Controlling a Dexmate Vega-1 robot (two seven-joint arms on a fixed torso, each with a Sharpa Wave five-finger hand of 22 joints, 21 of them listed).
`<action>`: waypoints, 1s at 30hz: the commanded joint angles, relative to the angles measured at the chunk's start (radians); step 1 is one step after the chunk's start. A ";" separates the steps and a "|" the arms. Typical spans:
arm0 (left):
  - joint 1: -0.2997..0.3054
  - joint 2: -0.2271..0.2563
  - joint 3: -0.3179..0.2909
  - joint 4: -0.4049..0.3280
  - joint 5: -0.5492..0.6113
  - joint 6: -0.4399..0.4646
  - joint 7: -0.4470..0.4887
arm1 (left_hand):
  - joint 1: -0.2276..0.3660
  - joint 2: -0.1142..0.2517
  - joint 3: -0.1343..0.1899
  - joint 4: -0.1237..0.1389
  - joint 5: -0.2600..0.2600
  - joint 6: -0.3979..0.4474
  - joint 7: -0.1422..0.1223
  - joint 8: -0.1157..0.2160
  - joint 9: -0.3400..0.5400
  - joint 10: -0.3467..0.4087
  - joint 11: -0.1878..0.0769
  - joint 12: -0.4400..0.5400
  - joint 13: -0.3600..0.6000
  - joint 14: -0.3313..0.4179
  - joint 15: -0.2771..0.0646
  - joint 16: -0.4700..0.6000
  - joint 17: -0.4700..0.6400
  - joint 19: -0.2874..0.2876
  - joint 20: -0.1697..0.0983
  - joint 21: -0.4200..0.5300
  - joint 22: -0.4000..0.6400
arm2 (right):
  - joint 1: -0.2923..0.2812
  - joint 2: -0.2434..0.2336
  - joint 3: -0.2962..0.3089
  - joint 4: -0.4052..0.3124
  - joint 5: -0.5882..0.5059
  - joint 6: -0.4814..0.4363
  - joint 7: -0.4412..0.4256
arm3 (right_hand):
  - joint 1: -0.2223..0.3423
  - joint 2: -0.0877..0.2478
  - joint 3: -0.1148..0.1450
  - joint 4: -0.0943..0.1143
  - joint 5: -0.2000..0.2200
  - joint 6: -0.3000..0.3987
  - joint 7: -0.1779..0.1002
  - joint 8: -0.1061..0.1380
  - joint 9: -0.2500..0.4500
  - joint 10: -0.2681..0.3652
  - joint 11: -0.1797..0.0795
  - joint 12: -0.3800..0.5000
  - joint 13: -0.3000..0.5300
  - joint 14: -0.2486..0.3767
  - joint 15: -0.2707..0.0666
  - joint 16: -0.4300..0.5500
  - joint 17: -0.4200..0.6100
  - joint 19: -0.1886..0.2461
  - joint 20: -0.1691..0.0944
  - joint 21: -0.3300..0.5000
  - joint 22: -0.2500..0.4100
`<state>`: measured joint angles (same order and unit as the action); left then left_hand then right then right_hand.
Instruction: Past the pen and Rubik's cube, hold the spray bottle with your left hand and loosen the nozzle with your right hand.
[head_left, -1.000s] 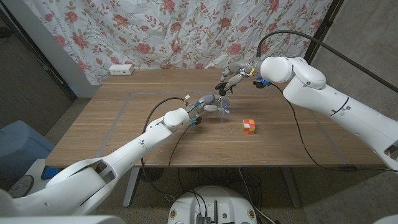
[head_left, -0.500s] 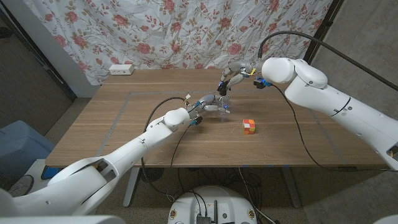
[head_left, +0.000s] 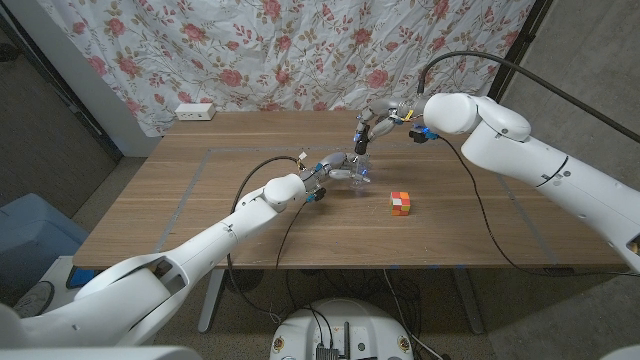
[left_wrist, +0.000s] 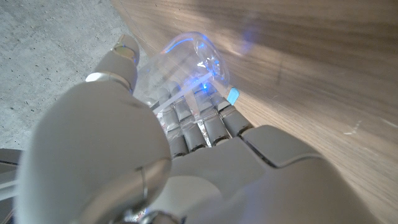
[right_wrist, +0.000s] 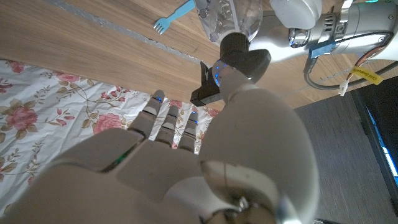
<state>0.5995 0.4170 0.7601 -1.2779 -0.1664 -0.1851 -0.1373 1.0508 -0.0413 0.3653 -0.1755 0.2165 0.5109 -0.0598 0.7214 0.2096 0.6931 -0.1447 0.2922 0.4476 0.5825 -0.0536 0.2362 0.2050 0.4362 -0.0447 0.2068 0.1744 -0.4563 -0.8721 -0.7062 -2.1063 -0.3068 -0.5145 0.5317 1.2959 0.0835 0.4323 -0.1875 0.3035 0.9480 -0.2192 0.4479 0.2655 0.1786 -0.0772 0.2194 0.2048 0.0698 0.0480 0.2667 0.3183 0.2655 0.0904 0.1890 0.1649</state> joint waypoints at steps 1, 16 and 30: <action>0.008 0.004 -0.005 -0.012 0.003 0.003 0.013 | -0.116 0.144 0.019 0.008 0.000 0.016 0.012 0.007 0.000 0.010 -0.003 -0.004 0.006 0.009 -0.116 -0.003 0.002 -0.006 -0.029 -0.002 0.005 | 0.010 -0.015 -0.003 0.004 0.027 0.022 -0.009 | 0.022 -0.003 0.009 0.000 0.009 0.017 -0.001 0.007 0.000 0.008 -0.007 0.003 0.000 -0.009 -0.007 0.006 0.006 -0.006 -0.006 -0.004 0.004; 0.029 0.014 -0.011 -0.034 -0.002 0.011 0.023 | -0.116 0.146 0.021 0.007 -0.001 0.022 0.012 0.009 0.000 0.014 -0.006 -0.005 0.007 0.012 -0.116 -0.003 0.003 -0.005 -0.029 -0.001 0.005 | 0.013 -0.026 0.014 0.006 0.043 0.065 -0.016 | 0.073 -0.014 0.011 -0.001 0.027 0.041 -0.001 0.008 -0.014 -0.016 -0.002 -0.009 0.000 -0.050 -0.005 -0.006 0.014 -0.037 -0.002 -0.009 0.004; 0.030 0.011 -0.010 -0.026 -0.003 -0.001 0.022 | -0.117 0.145 0.021 0.006 -0.002 0.025 0.008 0.010 -0.001 0.018 -0.007 -0.006 0.009 0.016 -0.117 -0.003 0.003 -0.005 -0.031 -0.001 0.005 | -0.009 -0.046 0.061 -0.003 0.084 0.105 -0.042 | 0.086 -0.021 0.001 0.008 0.033 -0.014 -0.001 -0.025 -0.031 -0.041 0.001 -0.016 0.000 -0.074 0.004 -0.011 0.020 -0.056 0.001 -0.007 0.004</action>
<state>0.6250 0.4275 0.7509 -1.3059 -0.1677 -0.1785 -0.1171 1.0508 -0.0413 0.3758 -0.1727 0.2165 0.5132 -0.0620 0.7268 0.2096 0.6931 -0.1448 0.2882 0.4522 0.5916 -0.0554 0.2362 0.2050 0.4362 -0.0447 0.2068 0.1744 -0.4520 -0.9039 -0.6764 -2.1007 -0.2515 -0.4340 0.5050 1.3729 0.0699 0.4314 -0.1867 0.3292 0.9475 -0.2213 0.4327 0.2367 0.1441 -0.0788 0.2070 0.2048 0.0033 0.0466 0.2620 0.3337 0.2126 0.0939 0.1811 0.1650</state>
